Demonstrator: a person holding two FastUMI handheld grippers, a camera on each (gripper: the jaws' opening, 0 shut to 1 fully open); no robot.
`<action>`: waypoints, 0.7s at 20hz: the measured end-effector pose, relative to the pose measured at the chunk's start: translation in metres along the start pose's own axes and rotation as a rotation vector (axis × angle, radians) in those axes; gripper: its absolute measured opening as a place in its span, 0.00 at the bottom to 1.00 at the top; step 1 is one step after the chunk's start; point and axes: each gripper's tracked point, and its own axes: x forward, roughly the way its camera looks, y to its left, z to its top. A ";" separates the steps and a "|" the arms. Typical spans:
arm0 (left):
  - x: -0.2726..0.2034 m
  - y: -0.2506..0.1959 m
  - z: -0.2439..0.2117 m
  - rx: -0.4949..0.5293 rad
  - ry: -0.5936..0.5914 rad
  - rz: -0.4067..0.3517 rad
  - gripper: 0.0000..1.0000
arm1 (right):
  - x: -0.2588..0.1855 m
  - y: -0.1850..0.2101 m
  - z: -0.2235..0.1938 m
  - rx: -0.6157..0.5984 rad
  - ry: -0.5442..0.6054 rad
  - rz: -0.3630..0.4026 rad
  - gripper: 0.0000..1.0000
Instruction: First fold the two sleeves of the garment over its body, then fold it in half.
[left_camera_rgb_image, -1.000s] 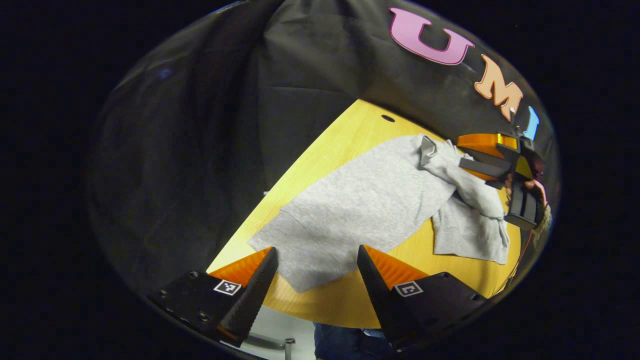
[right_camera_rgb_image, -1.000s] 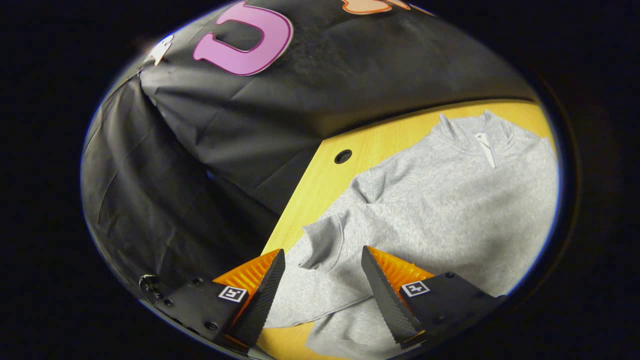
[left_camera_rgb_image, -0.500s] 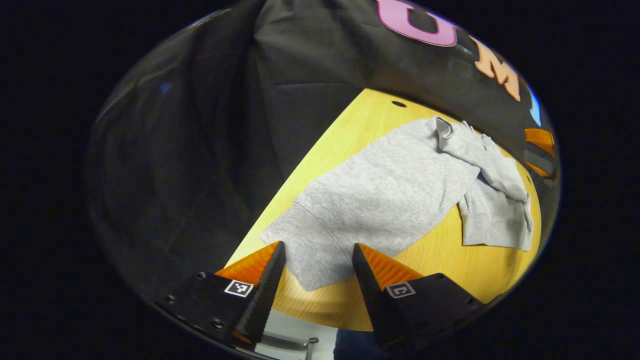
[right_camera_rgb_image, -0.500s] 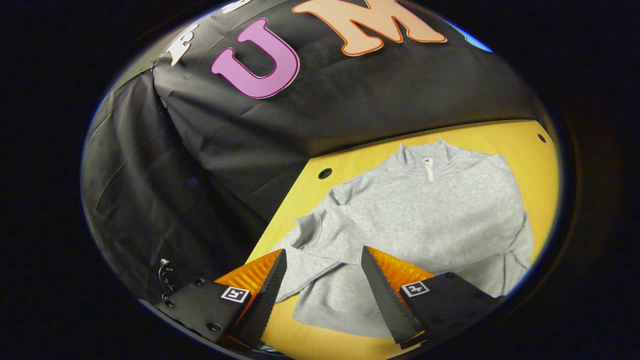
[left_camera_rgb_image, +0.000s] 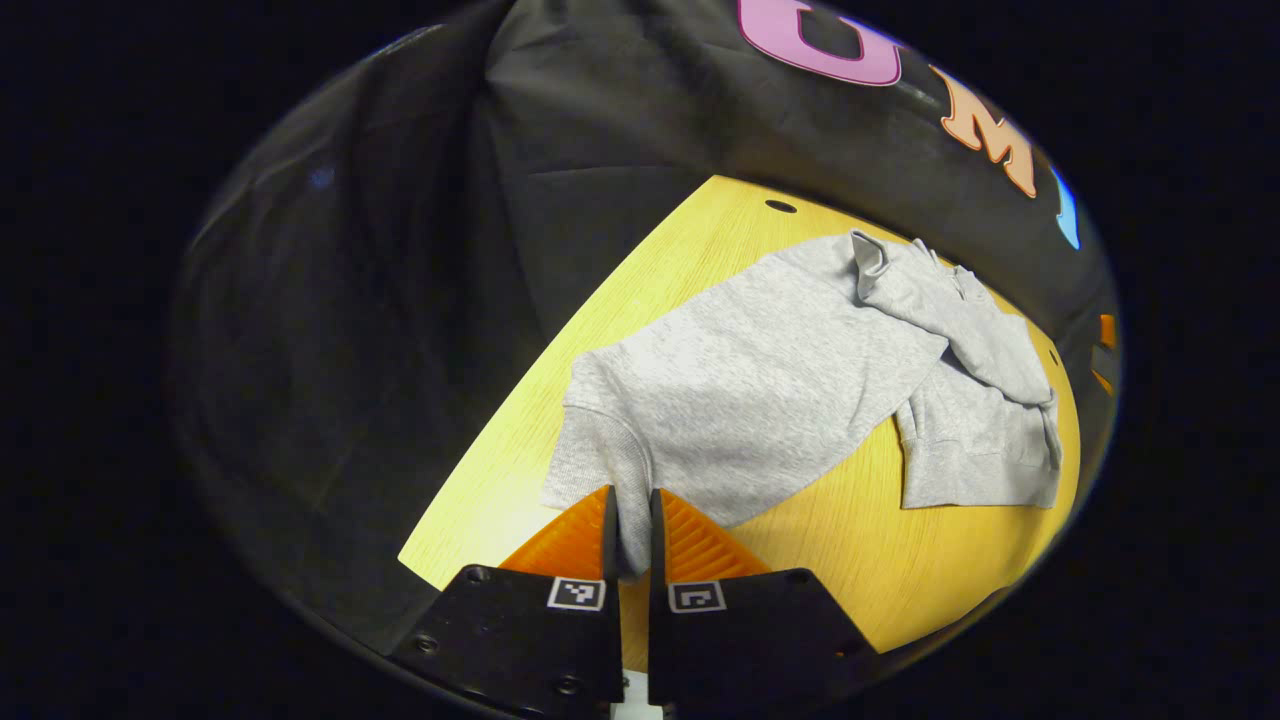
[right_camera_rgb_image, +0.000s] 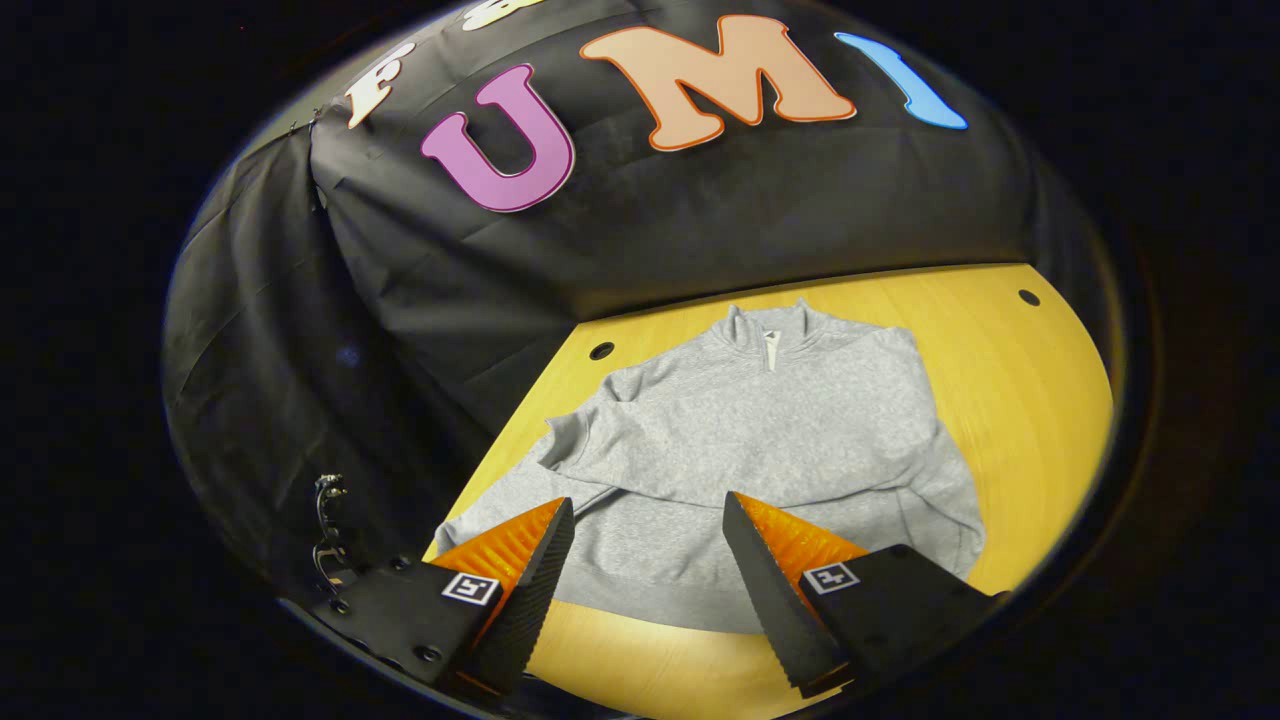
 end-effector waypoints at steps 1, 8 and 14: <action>-0.001 -0.004 0.000 -0.007 0.003 -0.011 0.04 | -0.006 -0.004 0.002 0.003 -0.008 -0.009 0.94; -0.019 -0.042 0.018 -0.148 -0.002 -0.185 0.00 | -0.054 -0.052 0.013 0.043 -0.066 -0.099 0.87; -0.057 -0.126 0.093 -0.121 -0.114 -0.415 0.00 | -0.092 -0.102 0.019 0.093 -0.101 -0.166 0.95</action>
